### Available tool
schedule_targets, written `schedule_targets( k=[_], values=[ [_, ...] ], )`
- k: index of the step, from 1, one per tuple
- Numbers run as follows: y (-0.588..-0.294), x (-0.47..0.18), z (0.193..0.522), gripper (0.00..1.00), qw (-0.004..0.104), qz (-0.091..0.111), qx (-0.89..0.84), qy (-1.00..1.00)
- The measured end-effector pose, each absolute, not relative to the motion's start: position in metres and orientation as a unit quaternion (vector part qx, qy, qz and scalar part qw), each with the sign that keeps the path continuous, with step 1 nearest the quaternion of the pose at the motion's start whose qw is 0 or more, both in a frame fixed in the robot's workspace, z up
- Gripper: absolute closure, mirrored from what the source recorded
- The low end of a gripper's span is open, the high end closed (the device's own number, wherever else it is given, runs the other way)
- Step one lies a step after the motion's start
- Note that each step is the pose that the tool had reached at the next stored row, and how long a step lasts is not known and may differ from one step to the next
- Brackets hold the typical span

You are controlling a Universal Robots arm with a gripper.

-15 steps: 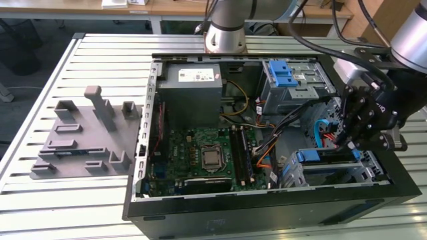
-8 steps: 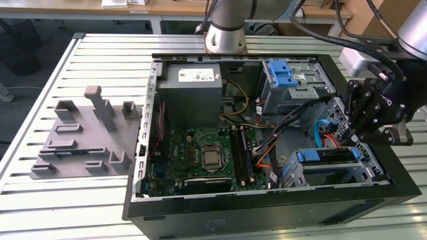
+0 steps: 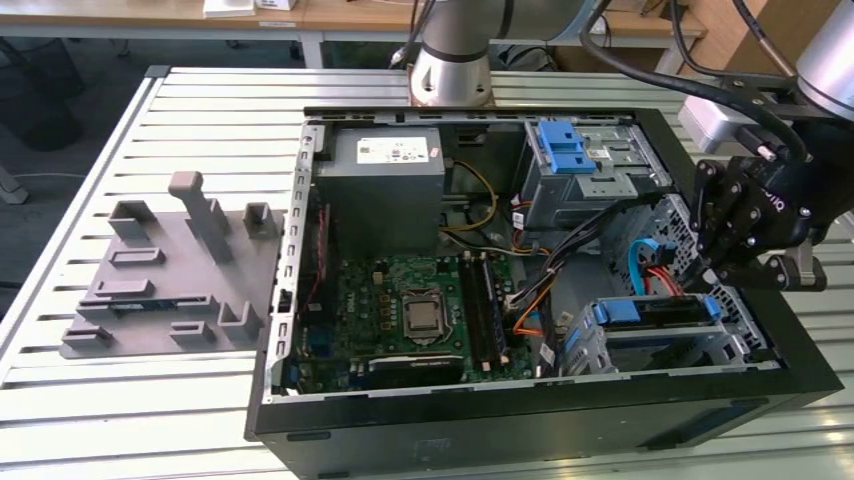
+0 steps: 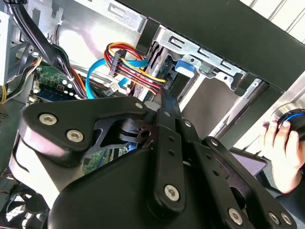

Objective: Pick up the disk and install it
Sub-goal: 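Insert the second disk wire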

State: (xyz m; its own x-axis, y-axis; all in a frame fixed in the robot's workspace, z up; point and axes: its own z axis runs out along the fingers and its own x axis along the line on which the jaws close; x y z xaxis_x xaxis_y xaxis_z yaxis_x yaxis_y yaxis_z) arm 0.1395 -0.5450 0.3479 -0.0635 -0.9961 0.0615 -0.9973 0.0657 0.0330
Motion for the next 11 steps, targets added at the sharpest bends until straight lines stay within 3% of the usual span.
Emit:
schedule_targets(
  k=[11],
  values=[
    [-0.545,0.1395,0.3477,0.89,0.031,0.011,0.683,-0.729]
  ],
)
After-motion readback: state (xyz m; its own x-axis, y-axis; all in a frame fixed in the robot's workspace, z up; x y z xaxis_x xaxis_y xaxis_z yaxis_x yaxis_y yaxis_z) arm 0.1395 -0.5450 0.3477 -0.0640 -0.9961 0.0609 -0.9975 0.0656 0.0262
